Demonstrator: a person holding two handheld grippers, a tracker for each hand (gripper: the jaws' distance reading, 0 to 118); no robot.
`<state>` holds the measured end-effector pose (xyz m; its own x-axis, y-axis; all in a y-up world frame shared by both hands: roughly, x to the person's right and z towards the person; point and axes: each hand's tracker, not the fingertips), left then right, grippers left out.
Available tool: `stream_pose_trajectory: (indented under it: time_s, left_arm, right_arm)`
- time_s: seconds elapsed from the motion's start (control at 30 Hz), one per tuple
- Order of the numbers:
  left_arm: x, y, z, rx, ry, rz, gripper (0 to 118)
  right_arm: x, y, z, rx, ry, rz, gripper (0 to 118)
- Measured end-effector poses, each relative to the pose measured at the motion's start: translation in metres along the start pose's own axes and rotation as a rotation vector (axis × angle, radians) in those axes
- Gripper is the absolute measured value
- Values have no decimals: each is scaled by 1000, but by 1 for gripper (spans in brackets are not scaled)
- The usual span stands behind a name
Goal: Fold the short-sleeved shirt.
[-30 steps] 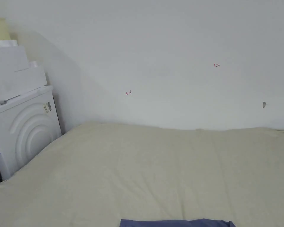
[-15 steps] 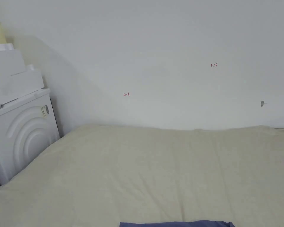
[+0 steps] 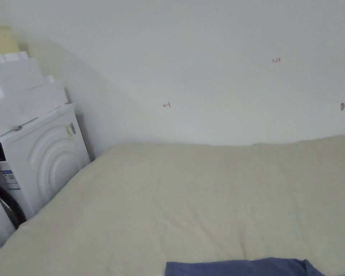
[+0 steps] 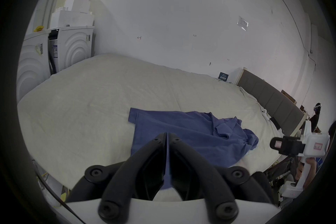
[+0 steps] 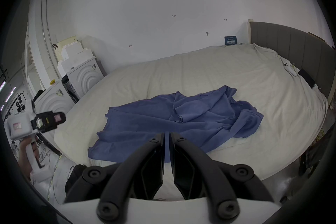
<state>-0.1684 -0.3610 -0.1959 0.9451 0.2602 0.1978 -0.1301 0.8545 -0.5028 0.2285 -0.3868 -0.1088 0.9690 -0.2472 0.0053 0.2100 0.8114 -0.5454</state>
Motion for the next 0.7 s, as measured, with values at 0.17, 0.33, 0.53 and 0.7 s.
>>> stream_pose_trajectory:
  time_s: [0.17,0.33,0.53,0.7]
  left_arm:
    - [-28,35,-86,-99,20,5,77]
    - [-52,53,-202,-291,110,-30,77]
    - [-80,52,-300,-422,197,26,76]
    - [-74,31,-322,-497,213,-60,77]
  right_arm:
    - [11,-5,-3,-23,-19,-31,6]
    - [32,-10,-14,-72,-67,-62,6]
    - [52,-10,-24,-115,-122,-98,6]
    - [63,-10,-31,-145,-146,-125,6]
